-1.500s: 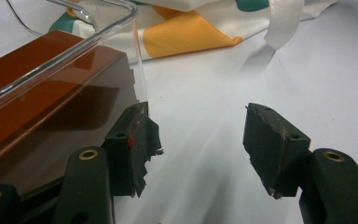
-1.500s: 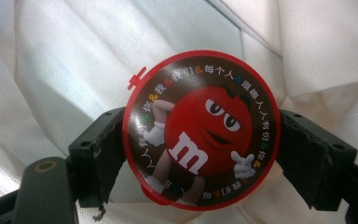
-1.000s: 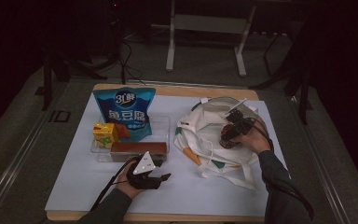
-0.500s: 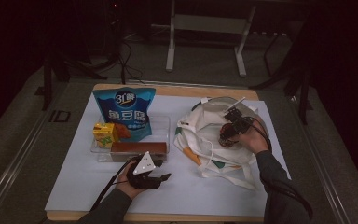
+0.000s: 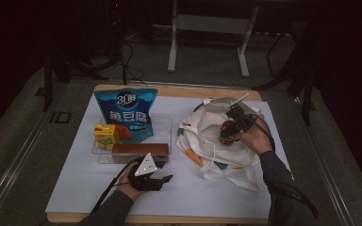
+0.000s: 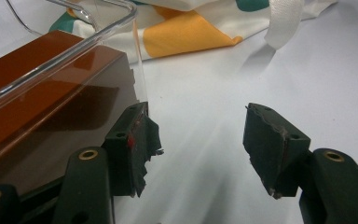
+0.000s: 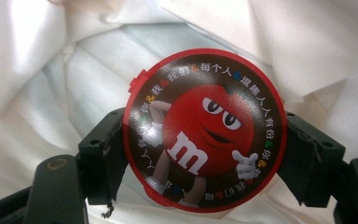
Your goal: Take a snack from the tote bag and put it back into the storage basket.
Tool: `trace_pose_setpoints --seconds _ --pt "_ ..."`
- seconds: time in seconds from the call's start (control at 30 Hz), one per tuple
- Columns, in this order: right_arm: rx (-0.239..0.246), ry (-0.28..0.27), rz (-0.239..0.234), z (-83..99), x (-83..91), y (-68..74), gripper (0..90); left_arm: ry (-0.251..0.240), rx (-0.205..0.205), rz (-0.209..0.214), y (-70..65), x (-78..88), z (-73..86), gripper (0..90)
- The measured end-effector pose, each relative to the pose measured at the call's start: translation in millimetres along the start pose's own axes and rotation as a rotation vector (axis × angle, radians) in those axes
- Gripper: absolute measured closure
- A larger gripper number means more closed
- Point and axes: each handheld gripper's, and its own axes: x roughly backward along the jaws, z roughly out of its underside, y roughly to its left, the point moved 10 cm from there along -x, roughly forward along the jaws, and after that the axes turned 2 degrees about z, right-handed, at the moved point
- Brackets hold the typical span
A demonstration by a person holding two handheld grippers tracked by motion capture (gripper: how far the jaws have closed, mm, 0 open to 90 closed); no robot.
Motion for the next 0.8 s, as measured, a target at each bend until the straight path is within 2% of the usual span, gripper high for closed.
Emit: trace_pose_setpoints --seconds 0.37,0.8 --pt "0.0 -0.036 -0.016 -12.0 18.7 7.8 25.5 0.0 0.001 0.0 0.2 0.1 0.0 41.6" --pt "0.024 -0.063 -0.04 -26.2 33.7 20.3 25.5 -0.002 0.003 0.0 0.2 0.0 -0.1 41.5"
